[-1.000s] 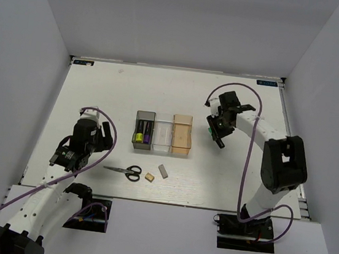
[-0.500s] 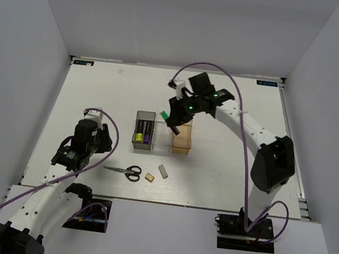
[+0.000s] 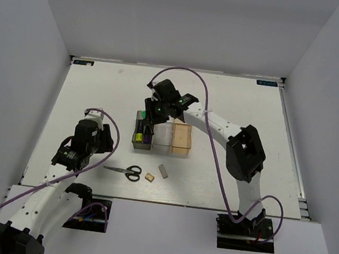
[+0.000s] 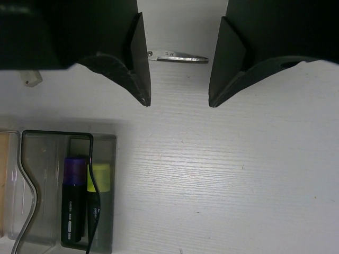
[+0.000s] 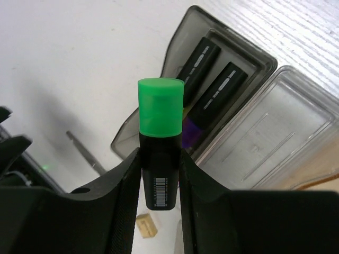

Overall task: Sort the stationery into containers
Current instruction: Place the stationery in the storage box, then pick up the scissors from the center of the board, then place the scissors in the storage box.

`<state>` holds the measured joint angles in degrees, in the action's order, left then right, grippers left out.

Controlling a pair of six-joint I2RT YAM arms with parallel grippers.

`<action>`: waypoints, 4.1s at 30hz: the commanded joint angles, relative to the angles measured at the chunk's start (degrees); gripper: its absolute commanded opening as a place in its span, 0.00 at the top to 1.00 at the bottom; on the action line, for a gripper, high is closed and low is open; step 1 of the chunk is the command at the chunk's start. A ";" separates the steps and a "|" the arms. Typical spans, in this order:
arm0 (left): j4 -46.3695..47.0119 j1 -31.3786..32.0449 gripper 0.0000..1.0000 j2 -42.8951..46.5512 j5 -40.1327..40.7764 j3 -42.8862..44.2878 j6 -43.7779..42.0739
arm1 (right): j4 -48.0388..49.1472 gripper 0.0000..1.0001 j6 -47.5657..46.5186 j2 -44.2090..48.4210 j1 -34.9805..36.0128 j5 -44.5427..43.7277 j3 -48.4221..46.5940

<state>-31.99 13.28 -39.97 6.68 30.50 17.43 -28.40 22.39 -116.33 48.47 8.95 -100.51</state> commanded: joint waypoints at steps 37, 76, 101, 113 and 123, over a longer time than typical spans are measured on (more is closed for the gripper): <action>1.75 18.98 0.48 -26.82 -20.39 7.11 -35.00 | 8.45 0.58 -25.65 42.93 -15.33 9.06 42.49; -1.49 23.28 1.00 -37.84 -15.73 8.25 -35.63 | 10.65 0.56 -17.21 51.73 -33.52 24.71 51.38; 10.36 26.09 1.00 -53.37 18.80 49.38 11.92 | 9.42 0.76 -18.00 52.79 -37.65 24.01 51.20; 14.84 27.06 0.96 -56.98 23.64 42.46 18.95 | 9.07 0.44 -18.08 52.53 -40.20 26.03 51.38; 15.02 27.24 0.43 -54.70 21.19 40.33 17.82 | 8.98 0.41 -17.38 52.26 -41.43 27.44 51.47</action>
<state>-18.41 40.01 -99.24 28.45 69.34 35.51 -19.94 4.38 -64.20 7.70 34.76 -49.67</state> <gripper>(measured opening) 0.549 0.584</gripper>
